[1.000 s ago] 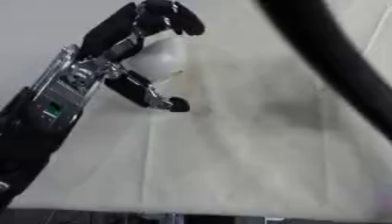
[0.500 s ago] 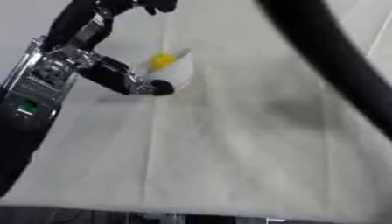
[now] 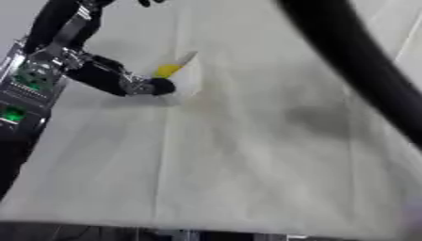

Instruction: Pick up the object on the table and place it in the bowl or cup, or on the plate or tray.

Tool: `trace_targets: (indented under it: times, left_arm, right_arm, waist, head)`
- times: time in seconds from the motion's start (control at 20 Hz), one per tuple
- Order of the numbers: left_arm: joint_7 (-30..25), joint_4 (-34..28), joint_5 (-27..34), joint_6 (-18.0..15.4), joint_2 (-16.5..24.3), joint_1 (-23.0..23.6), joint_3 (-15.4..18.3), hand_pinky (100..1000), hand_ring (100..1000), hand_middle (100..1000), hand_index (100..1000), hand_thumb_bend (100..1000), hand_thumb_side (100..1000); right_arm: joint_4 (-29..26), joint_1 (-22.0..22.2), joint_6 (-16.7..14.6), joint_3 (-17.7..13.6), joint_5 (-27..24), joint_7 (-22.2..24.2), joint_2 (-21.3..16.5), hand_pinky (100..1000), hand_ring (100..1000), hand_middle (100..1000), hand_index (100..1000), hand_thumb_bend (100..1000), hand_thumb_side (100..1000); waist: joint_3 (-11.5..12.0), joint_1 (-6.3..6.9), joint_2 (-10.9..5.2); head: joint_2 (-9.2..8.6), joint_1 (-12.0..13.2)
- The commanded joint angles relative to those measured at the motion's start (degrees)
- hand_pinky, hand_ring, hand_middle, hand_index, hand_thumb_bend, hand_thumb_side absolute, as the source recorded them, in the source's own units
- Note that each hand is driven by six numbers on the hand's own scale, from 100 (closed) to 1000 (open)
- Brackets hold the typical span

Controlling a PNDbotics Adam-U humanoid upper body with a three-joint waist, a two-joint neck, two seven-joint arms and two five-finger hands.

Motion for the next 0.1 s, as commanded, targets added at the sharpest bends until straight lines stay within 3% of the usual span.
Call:
trace_targets:
  times: [0.05, 0.1]
  left_arm:
    - [0.1, -1.4, 0.2, 0.2, 1.6, -0.4, 1.0, 494, 635, 688, 794, 597, 274]
    - [0.2, -1.4, 0.2, 0.2, 1.7, -0.4, 1.0, 493, 634, 688, 793, 596, 275]
  right_arm:
    - [-0.8, 0.1, -0.3, -0.6, 0.0, -0.4, -0.8, 200, 540, 698, 712, 100, 919]
    - [-0.8, 0.1, -0.3, -0.6, 0.0, -0.4, -0.8, 200, 540, 698, 712, 100, 919]
  waist:
    - [0.1, -0.4, -1.33]
    - [0.2, -0.4, -1.32]
  head:
    - [-0.42, -0.6]
    - [-0.42, -0.6]
